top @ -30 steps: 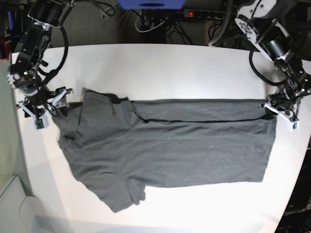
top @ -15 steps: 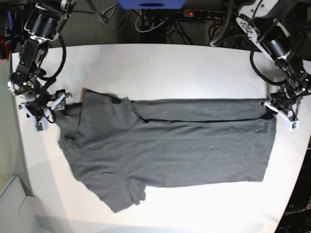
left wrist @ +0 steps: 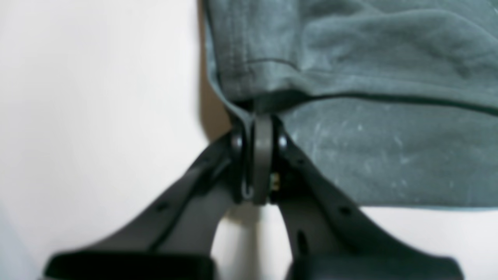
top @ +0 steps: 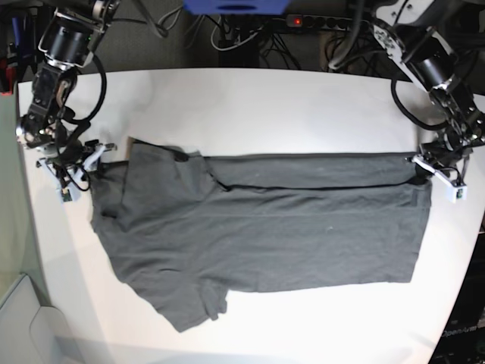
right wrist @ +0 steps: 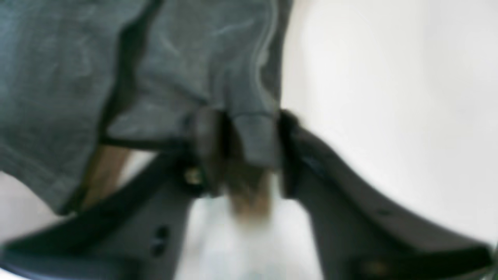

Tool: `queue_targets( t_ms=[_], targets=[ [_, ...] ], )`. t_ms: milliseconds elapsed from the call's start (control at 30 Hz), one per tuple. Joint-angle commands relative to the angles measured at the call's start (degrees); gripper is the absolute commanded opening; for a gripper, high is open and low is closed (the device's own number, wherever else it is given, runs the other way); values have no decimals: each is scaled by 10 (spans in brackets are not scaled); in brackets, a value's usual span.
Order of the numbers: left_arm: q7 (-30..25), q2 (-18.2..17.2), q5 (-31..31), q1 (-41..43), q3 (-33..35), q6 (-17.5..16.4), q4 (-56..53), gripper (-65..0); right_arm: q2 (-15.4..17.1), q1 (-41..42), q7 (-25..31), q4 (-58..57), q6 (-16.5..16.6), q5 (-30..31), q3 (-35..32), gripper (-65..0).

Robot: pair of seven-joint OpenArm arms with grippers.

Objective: Layout the t-shirt on the table in an organized manner, then fold the t-shirt properly
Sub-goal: 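Lower the folded edge with both grippers and release it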

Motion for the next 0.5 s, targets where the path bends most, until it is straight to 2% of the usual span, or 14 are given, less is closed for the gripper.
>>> queue_targets(
  t_ms=[0, 67, 167, 267, 367, 467],
  targets=[
    [14, -9, 11, 3, -1, 4, 7, -649, 8, -2, 4, 11, -1, -2, 5, -564],
    [15, -22, 7, 6, 0, 3, 7, -649, 8, -8, 3, 25, -1, -2, 5, -647],
    [15, -25, 7, 17, 0, 2, 7, -649, 7, -48, 3, 75, -1, 0, 6, -650],
    [16, -34, 7, 31, 0, 2, 8, -649, -11, -91, 1, 139, -1, 0, 6, -650],
    [16, -37, 6, 49, -1, 2, 11, -649, -17, -141, 0, 193, -1, 0, 4, -650],
    [16, -37, 6, 83, -3, 1, 38, -649, -39, -184, 0, 237, -1, 0, 14, -650]
  ],
)
